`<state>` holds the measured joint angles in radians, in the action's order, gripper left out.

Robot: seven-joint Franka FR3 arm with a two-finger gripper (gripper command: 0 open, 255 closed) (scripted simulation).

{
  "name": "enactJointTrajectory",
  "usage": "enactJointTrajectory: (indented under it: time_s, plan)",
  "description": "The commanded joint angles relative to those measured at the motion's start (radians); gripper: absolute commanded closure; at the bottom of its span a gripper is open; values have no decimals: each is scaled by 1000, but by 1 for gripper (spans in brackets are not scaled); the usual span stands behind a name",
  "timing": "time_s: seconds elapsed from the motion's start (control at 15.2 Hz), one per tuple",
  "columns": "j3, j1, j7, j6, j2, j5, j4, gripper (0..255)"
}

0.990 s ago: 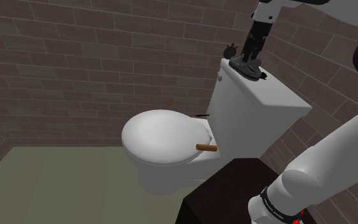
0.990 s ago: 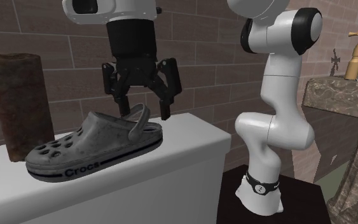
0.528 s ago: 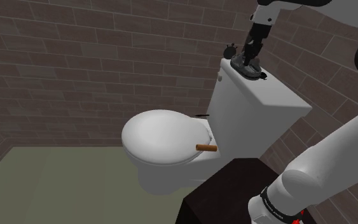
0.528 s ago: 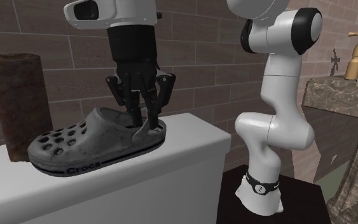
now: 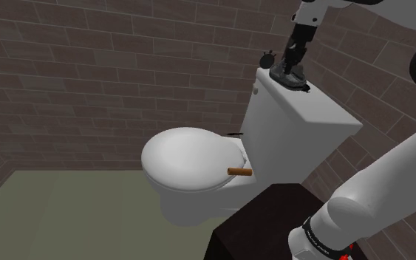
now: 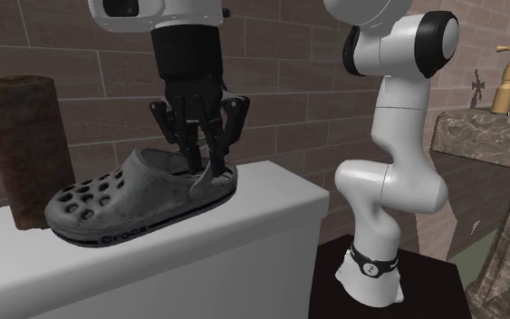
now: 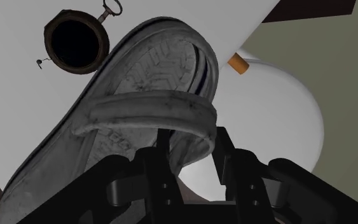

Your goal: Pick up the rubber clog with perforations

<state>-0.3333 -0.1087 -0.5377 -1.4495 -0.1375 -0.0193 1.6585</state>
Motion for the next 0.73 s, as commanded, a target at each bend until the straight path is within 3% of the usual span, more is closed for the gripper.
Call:
enactJointTrajectory:
  time_s: [0.0, 0.66]
  plan:
    - [-1, 0, 0, 27, 9, 2, -37, 255]
    - [-11, -4, -15, 180, 79, 24, -255, 255]
